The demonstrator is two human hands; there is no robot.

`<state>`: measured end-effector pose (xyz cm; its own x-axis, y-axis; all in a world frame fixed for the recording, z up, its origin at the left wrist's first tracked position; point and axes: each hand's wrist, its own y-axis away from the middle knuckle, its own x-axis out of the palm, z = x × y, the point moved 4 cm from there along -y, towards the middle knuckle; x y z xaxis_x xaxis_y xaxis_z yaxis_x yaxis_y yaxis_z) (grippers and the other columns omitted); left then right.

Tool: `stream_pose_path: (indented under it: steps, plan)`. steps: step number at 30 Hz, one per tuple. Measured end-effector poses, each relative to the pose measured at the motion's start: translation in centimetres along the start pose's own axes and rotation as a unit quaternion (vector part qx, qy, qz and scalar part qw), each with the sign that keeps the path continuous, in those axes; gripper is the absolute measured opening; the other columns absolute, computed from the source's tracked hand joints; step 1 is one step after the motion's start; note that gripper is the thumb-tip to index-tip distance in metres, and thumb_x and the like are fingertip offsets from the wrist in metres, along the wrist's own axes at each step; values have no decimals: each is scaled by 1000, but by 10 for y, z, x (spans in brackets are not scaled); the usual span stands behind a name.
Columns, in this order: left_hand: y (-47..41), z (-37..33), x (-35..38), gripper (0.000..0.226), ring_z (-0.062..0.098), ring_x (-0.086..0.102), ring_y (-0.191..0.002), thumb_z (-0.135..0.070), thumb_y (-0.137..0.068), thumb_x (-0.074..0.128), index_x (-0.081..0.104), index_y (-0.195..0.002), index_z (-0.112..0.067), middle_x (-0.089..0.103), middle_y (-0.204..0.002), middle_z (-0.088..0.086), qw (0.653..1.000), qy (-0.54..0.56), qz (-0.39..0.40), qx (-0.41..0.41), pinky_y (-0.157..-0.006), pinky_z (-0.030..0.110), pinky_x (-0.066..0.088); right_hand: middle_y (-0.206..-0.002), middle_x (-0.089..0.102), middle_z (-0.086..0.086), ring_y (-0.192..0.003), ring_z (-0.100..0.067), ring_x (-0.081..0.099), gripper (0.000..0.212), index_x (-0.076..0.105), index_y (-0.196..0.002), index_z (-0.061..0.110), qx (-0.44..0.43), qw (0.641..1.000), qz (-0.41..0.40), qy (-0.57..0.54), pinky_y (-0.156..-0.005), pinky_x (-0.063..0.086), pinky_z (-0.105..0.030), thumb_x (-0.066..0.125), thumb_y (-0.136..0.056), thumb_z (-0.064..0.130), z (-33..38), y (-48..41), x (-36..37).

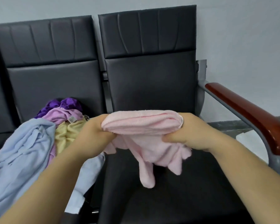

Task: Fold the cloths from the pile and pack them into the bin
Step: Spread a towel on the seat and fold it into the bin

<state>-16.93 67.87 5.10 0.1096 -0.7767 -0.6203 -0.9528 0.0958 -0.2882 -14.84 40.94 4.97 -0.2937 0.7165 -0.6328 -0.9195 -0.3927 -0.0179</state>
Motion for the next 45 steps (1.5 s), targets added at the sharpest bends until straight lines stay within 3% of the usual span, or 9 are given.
stream_pose_path:
  steps: [3,7,11,15,22,30,33,40,45]
  plan:
    - [-5,-25,-13,25,43,71,-62,1,-97,56,68,-112,-15,73,-74,23,991,127,29,10,-59,55,60,-98,77,4,-88,-20,75,37,73,-105,31,-15,997,28,72,-82,63,-49,83,-71,19,28,-2,-26]
    - [-12,-54,-27,39,33,76,-80,7,-82,74,71,-110,-20,78,-87,14,982,174,70,19,-61,30,60,-93,75,13,-80,-6,72,40,70,-103,38,-12,984,51,173,-64,56,-23,86,-71,20,53,-5,-52]
    - [-23,-60,-26,36,-3,64,-50,5,-71,85,68,-95,-15,70,-60,-14,990,-45,135,-20,-46,8,43,-87,72,6,-73,-12,69,31,69,-96,33,0,965,51,257,-57,48,-21,82,-72,18,51,-17,-57]
    - [-49,-38,-25,27,10,64,-63,-23,-71,82,63,-89,-25,68,-71,-6,957,-283,65,-26,-53,21,48,-81,69,1,-69,-22,67,21,65,-86,27,5,939,-36,341,-58,54,-31,67,-78,9,31,-42,-45]
    - [-66,-22,-29,14,19,50,-61,-21,-89,58,45,-86,-17,55,-73,-1,933,-347,-95,17,-54,34,38,-82,47,8,-66,-12,50,32,39,-75,28,-55,902,-198,380,-53,35,-26,64,-89,14,31,-56,-43]
    - [-24,46,26,29,4,60,-51,-27,-75,77,52,-90,-28,67,-66,-2,965,-217,136,-61,-52,24,48,-59,69,3,-53,-14,67,9,68,-92,26,70,973,68,208,-59,56,-32,70,-87,20,-55,-33,20]
    - [-11,92,62,38,11,63,-80,-34,-70,86,53,-88,-29,65,-82,-9,944,-202,242,-101,-68,24,48,-66,67,7,-65,-17,67,22,68,-87,19,124,958,168,196,-63,51,-30,82,-75,31,-94,-38,46]
    - [-22,128,81,50,8,53,-72,-74,-76,68,56,-76,-25,57,-73,-14,949,-147,241,-144,-68,26,44,-75,60,4,-67,-14,54,56,61,-79,21,149,971,102,158,-65,46,-32,78,-69,74,-117,-63,53]
    - [-15,136,90,49,17,53,-63,-57,-96,54,52,-65,-19,54,-60,-10,923,-120,290,-224,-64,31,48,-78,60,-3,-68,-17,53,49,65,-86,14,218,945,141,201,-63,42,-30,62,-92,63,-127,-67,66]
